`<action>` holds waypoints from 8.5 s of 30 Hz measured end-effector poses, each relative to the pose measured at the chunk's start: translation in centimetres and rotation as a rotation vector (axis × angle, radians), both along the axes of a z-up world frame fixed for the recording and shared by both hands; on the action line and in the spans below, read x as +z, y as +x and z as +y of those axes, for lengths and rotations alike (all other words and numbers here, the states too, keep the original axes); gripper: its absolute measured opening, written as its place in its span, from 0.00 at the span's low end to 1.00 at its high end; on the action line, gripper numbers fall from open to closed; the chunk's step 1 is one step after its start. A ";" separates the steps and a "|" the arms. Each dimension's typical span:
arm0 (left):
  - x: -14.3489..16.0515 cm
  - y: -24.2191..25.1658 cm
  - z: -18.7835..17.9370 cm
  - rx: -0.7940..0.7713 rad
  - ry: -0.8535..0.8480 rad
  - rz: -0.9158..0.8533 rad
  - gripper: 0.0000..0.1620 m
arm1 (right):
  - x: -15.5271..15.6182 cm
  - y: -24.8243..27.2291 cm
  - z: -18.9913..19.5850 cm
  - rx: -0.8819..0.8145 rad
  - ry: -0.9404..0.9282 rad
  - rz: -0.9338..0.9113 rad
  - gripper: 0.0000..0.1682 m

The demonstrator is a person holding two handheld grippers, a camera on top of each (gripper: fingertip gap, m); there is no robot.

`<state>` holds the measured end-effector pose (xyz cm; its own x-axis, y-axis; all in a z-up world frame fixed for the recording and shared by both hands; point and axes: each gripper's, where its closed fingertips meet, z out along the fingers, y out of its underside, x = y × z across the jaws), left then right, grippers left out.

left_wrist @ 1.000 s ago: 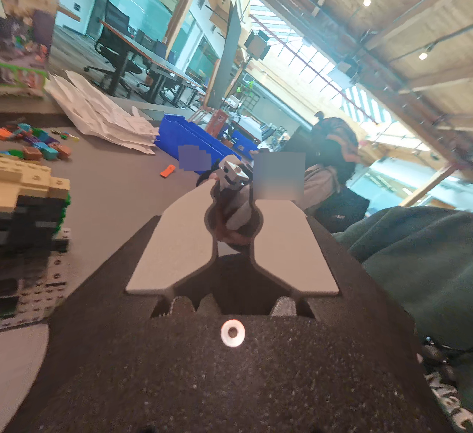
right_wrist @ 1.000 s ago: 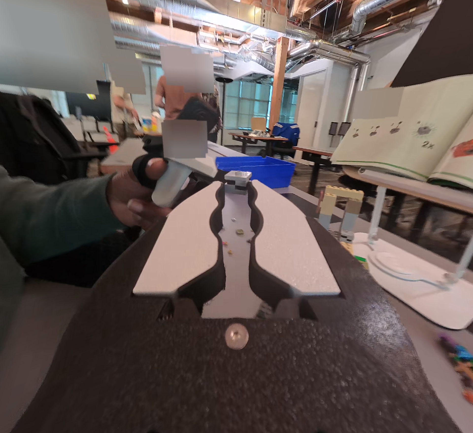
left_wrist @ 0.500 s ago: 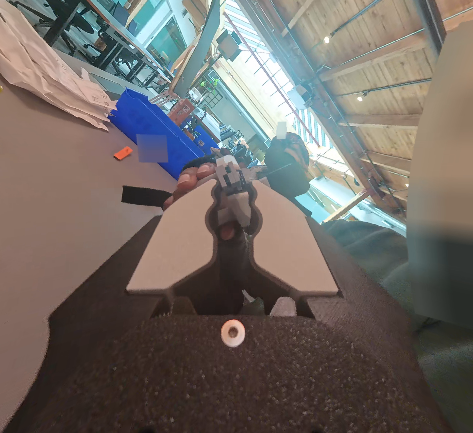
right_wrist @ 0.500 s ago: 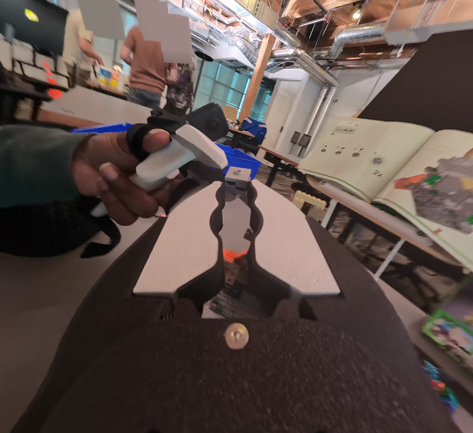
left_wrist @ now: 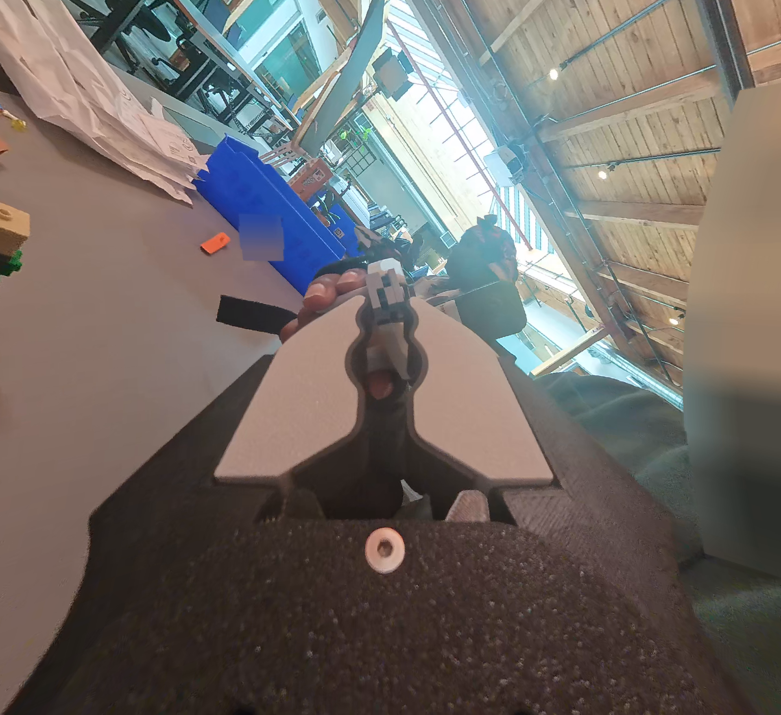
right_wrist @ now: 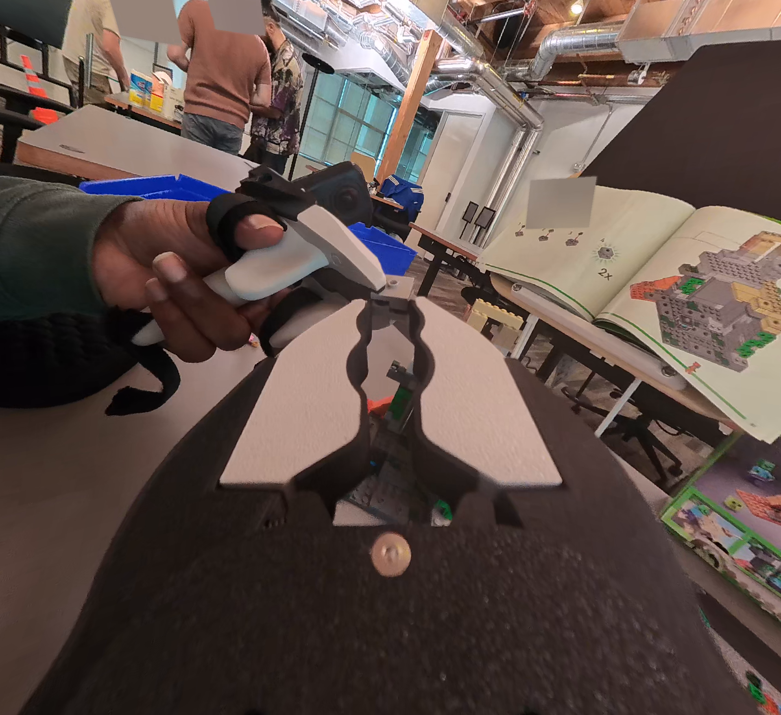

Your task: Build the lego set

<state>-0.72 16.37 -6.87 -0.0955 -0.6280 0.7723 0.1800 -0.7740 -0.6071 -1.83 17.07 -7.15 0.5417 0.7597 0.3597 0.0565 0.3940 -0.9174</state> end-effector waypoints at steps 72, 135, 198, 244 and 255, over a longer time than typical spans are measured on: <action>-7.3 -4.3 6.0 0.085 0.066 0.316 0.10 | -7.2 -3.0 17.9 0.281 0.167 -1.177 0.11; -7.5 -4.3 5.8 0.101 0.125 0.338 0.08 | -5.3 -3.6 18.1 0.269 -0.254 -1.011 0.00; -8.0 -8.2 10.0 0.485 0.558 0.703 0.00 | -2.4 -4.0 19.4 0.255 -0.264 -1.278 0.00; -7.8 -8.2 9.8 0.483 0.586 0.690 0.00 | -0.1 -5.4 19.4 0.366 -0.170 -1.370 0.28; -7.3 -8.9 10.5 0.566 0.669 0.721 0.00 | -5.9 1.7 15.0 0.069 -0.451 -0.778 0.38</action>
